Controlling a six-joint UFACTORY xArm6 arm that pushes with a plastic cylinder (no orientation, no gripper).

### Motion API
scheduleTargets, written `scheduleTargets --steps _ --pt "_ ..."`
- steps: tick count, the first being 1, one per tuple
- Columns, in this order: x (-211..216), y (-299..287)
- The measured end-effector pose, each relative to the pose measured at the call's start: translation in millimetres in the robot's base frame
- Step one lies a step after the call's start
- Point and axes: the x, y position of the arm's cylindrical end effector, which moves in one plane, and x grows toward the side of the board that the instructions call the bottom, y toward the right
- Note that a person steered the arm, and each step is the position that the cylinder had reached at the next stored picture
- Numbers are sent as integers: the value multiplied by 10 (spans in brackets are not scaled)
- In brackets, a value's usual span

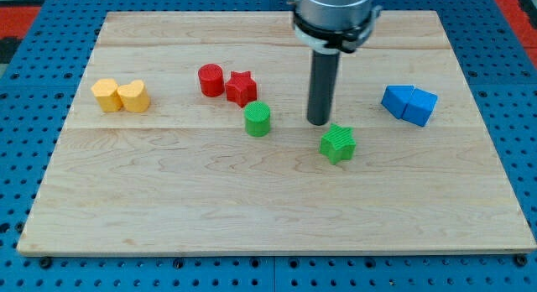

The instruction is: Slide the green star to the left and down

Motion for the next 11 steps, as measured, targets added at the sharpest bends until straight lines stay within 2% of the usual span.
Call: scheduleTargets --steps 1,2,3,4,5,6,8,9,10,11 --pt "95 -41" --pt "524 -25" --pt "466 106" --pt "345 918" --pt "792 646" --pt "945 -412" --pt "465 -669" --pt "832 -881" --pt "948 -884" --pt "589 -1078"
